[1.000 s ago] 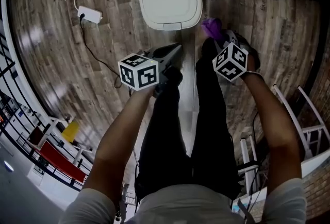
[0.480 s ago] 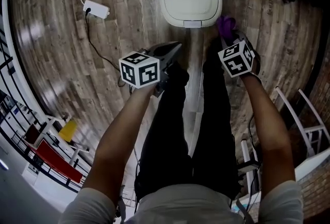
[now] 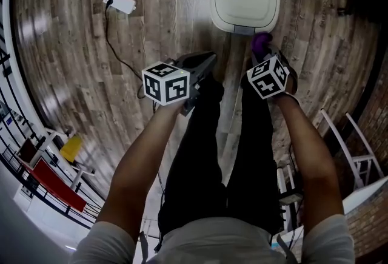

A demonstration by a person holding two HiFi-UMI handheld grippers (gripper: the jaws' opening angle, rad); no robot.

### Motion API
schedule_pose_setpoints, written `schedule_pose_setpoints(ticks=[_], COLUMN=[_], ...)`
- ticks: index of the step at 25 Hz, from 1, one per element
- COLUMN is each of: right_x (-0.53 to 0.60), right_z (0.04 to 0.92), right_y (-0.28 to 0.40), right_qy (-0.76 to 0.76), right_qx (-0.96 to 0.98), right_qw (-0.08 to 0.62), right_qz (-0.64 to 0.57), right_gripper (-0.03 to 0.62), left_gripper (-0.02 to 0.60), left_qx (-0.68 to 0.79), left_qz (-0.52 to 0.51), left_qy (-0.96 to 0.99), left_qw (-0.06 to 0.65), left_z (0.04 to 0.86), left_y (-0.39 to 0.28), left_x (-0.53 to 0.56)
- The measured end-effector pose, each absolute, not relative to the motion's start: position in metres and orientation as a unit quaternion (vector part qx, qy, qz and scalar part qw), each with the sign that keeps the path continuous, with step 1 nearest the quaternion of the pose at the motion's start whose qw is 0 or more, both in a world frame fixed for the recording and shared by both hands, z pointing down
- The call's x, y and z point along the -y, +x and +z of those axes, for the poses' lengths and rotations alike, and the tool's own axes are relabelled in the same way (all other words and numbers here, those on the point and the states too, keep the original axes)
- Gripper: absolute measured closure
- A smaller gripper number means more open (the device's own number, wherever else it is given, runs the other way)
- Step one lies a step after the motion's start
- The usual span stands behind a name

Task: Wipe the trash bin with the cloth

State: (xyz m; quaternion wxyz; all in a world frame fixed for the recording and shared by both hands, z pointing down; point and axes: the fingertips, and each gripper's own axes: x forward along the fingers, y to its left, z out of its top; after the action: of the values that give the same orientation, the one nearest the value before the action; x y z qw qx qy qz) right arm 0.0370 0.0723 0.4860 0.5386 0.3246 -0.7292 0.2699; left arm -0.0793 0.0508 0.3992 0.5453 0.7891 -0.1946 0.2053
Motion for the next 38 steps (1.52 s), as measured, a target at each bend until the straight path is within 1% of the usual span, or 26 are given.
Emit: schedule_pose_setpoints(ticks=[8,20,25,28,30,34,38], right_x=[-0.071,-0.052,-0.03,-0.017,-0.011,0.014,0.052], right_z=[0.491,0.489,0.483,0.464,0.45,0.432,0.424], right_y=[0.013,-0.054,-0.103,-0.144,-0.164,-0.175,-0.163], right_qy=[0.319,0.308,0.292,0.247,0.21,0.158,0.081], right_qx=[0.723,0.737,0.756,0.79,0.807,0.815,0.806], right_qw=[0.551,0.548,0.53,0.505,0.501,0.522,0.569], right_qz=[0.267,0.25,0.251,0.244,0.232,0.194,0.142], right_gripper=[0.519,0.519,0.519,0.519,0.519,0.519,0.519], left_gripper=[0.577,0.577,0.577,0.577,0.577,0.577,0.577], left_qx=[0.201,0.223,0.242,0.253,0.261,0.278,0.305], left_qz=[0.191,0.167,0.154,0.144,0.136,0.121,0.102], left_qy=[0.784,0.78,0.772,0.769,0.768,0.768,0.766], left_qw=[0.555,0.56,0.567,0.569,0.568,0.564,0.557], left_z=[0.402,0.402,0.405,0.403,0.399,0.392,0.392], left_y=[-0.096,-0.131,-0.155,-0.168,-0.178,-0.197,-0.204], left_x=[-0.053,-0.049,-0.049,-0.046,-0.043,-0.033,-0.019])
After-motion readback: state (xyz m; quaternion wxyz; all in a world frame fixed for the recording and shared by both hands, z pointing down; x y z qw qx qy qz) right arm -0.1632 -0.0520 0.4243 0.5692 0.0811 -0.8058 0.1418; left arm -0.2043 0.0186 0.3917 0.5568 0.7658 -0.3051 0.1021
